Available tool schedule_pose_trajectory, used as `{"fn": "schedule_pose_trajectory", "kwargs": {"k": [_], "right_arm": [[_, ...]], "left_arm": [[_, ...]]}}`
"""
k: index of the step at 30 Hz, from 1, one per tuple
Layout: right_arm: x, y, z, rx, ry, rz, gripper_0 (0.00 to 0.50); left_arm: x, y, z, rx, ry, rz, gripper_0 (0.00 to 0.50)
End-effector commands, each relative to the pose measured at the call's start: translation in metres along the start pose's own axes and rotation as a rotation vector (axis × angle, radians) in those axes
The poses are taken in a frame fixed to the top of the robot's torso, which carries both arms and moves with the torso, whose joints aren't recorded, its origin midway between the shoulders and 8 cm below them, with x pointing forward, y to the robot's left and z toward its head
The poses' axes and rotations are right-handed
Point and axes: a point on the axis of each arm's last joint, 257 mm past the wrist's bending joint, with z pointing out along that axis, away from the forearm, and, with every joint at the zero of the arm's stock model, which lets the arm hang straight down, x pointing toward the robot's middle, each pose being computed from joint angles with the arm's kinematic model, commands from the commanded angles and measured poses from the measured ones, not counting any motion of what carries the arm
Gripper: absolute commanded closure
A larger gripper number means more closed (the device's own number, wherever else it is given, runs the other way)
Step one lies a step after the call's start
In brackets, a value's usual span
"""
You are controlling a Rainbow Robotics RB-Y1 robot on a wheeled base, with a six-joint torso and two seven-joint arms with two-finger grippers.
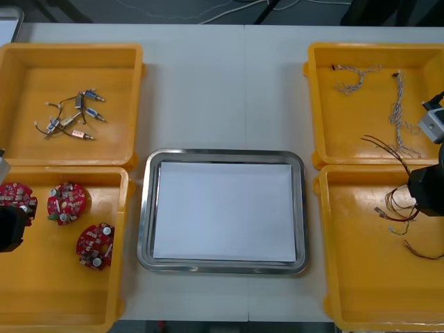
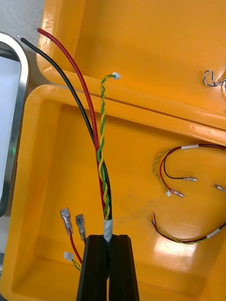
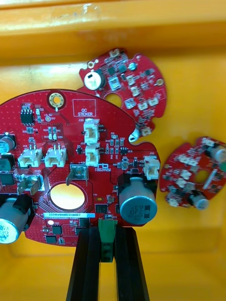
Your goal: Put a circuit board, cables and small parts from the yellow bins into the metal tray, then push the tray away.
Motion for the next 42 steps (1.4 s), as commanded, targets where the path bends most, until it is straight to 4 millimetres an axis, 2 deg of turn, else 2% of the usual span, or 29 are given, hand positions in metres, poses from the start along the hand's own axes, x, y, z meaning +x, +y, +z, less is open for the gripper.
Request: {"fn": "schedule_pose_trajectory", "kwargs": {"k": [1, 6, 17, 42], "right_arm": [[-0.005, -0.003, -0.006, 0.022, -0.005, 0.014, 0.500], [-0.005, -0.003, -0.006, 0.022, -0.005, 0.014, 0.500], [-0.005, -0.003, -0.006, 0.022, -0.005, 0.014, 0.500], [-0.005, -0.003, -0.006, 0.022, -0.005, 0.014, 0.500]], "left_arm": [[-0.024, -0.019, -0.023, 0.011, -0.076, -0.122, 0.500], [-0.040, -0.044, -0.033, 0.049, -0.110, -0.117, 0.500], [-0.048, -0.079, -0.033, 0.089, -0.088, -0.112, 0.500], [-0.048, -0.130, -0.031, 0.085, -0.034, -0.118, 0.500]]}}
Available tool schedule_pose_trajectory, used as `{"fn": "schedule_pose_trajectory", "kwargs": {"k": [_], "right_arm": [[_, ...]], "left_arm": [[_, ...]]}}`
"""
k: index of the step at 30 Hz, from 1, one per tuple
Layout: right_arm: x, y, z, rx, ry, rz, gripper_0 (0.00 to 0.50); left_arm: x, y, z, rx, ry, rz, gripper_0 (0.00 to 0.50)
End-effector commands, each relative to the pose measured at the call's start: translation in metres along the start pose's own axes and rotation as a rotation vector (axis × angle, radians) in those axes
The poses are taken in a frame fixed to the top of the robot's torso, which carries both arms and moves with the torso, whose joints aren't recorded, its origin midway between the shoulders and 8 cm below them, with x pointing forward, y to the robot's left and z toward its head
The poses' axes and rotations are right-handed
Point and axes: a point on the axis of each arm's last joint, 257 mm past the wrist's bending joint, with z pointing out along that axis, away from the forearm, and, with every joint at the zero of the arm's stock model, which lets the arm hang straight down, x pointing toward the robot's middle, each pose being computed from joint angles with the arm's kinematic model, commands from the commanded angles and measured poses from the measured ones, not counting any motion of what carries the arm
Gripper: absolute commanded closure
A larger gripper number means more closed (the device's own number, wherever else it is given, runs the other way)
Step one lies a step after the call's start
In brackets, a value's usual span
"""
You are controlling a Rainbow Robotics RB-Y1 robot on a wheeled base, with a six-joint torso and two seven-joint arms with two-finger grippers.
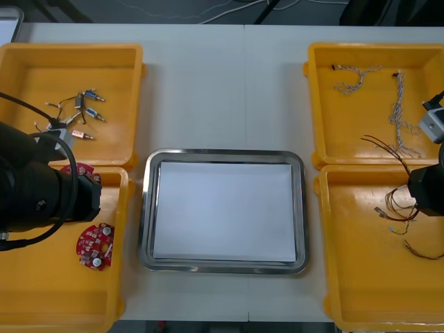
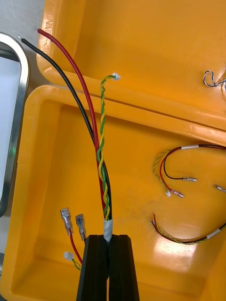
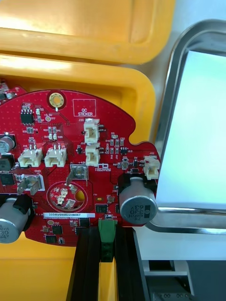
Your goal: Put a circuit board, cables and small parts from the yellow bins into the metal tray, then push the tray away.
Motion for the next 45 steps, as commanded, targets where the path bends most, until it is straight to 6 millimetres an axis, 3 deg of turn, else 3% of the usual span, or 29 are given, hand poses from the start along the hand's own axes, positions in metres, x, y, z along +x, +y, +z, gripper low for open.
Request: {"fn": "schedule_pose_trajectory", "kwargs": {"k": [1, 24, 45], "right_arm": [[-0.005, -0.003, -0.006, 0.022, -0.004, 0.014, 0.500], [-0.005, -0.003, -0.006, 0.022, -0.004, 0.014, 0.500], [-0.005, -0.003, -0.006, 0.022, -0.004, 0.014, 0.500]], "left_arm": [[-0.005, -0.009, -0.008, -0.016, -0.026, 0.042, 0.500], [-0.005, -0.032, 0.017, -0.077, 0.018, 0.073, 0.500], [-0.013, -0.090, 0.041, -0.066, 0.038, 0.087, 0.500]]}}
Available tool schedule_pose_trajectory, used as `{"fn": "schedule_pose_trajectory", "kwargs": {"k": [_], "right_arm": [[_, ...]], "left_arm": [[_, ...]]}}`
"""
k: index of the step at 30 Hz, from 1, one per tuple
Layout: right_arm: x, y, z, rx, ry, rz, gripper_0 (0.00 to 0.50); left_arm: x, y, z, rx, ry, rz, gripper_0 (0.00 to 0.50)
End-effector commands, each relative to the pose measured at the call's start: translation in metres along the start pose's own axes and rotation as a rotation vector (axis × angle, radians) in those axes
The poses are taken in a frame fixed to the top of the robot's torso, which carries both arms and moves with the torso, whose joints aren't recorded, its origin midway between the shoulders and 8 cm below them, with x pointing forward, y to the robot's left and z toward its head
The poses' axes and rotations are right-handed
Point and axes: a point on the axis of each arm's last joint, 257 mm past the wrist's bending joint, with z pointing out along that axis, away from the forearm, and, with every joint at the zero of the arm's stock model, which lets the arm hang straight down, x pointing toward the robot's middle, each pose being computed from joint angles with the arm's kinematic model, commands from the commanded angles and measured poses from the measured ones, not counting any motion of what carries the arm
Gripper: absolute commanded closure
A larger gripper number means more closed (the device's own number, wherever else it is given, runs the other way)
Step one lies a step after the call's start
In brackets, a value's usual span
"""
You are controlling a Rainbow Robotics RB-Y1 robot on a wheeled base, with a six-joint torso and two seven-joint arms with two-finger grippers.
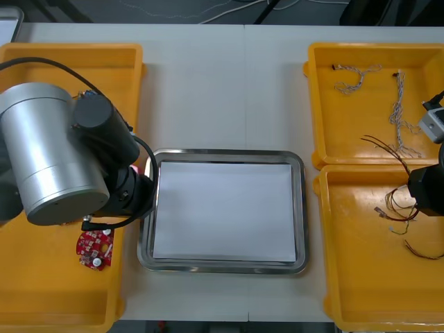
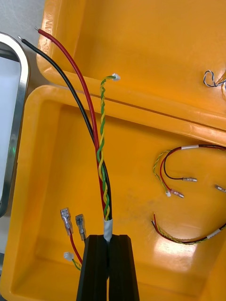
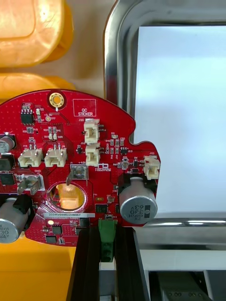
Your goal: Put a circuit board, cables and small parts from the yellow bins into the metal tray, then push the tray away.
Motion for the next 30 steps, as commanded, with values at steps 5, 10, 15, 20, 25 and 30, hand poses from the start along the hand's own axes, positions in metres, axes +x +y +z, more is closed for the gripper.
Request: {"fn": "schedule_pose_trajectory", "kwargs": {"k": [5, 10, 15, 20, 25, 30], "right_arm": [[-0.005, -0.003, -0.006, 0.022, -0.004, 0.014, 0.500], [-0.005, -0.003, -0.006, 0.022, -0.004, 0.014, 0.500], [-0.005, -0.003, -0.006, 0.022, -0.004, 0.014, 0.500], [-0.005, -0.003, -0.006, 0.022, -0.004, 0.014, 0.500], [-0.005, -0.003, -0.006, 0.022, -0.004, 0.014, 0.500], [-0.005, -0.003, -0.006, 0.022, -0.004, 0.014, 0.500]], "left_arm": [[-0.010, -0.044, -0.004, 0.053, -0.039, -0.005, 0.500], [-0.005, -0.056, -0.003, 0.058, -0.042, 0.027, 0.500], [0.000, -0.069, -0.001, 0.066, -0.048, 0.051, 0.500], [0.006, -0.084, 0.001, 0.081, -0.046, 0.076, 0.500], [0.014, -0.095, 0.003, 0.090, -0.045, 0.099, 0.500], [0.020, -0.104, 0.011, 0.088, -0.046, 0.117, 0.500]]}}
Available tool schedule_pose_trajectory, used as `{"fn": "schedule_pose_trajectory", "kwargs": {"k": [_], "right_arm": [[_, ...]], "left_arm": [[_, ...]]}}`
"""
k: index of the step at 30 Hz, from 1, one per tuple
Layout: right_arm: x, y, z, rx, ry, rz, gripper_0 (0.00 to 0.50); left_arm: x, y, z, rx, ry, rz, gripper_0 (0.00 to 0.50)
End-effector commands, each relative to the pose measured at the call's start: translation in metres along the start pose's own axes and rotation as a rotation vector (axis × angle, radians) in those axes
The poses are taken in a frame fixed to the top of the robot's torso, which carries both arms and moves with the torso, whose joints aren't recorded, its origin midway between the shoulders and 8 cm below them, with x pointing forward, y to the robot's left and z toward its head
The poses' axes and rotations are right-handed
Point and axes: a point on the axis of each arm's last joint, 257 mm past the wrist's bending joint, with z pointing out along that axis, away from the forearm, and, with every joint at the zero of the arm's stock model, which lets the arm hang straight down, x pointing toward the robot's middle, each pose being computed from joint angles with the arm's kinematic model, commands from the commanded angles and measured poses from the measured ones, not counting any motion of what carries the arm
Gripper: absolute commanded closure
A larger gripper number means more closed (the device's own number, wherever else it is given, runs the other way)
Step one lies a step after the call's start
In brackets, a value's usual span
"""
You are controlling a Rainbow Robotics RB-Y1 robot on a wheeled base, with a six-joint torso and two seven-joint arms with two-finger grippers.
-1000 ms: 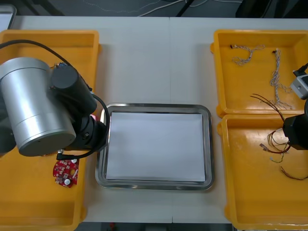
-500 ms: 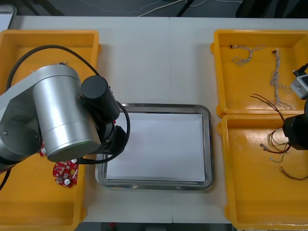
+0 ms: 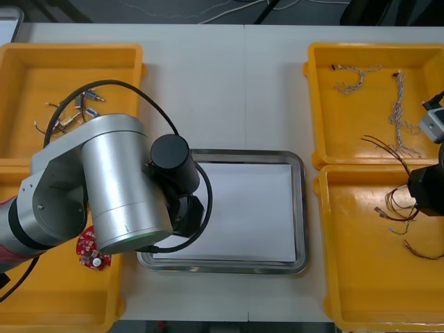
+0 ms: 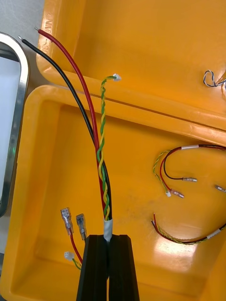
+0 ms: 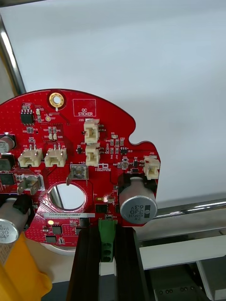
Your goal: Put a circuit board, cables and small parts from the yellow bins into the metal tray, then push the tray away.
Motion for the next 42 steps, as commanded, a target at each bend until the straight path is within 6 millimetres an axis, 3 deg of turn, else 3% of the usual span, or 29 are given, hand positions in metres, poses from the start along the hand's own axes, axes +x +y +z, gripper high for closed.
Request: {"fn": "schedule_pose_trajectory", "kwargs": {"k": [1, 9, 42], "right_arm": [[-0.005, -0.003, -0.006, 0.022, -0.004, 0.014, 0.500], [-0.005, -0.003, -0.006, 0.022, -0.004, 0.014, 0.500], [-0.005, -0.003, -0.006, 0.022, -0.004, 0.014, 0.500]], "left_arm": [[-0.007, -0.025, 0.000, 0.024, -0.041, -0.031, 0.500], [-0.010, -0.035, 0.027, 0.016, -0.045, -0.029, 0.500], [-0.007, -0.036, 0.060, -0.024, -0.048, -0.004, 0.500]]}}
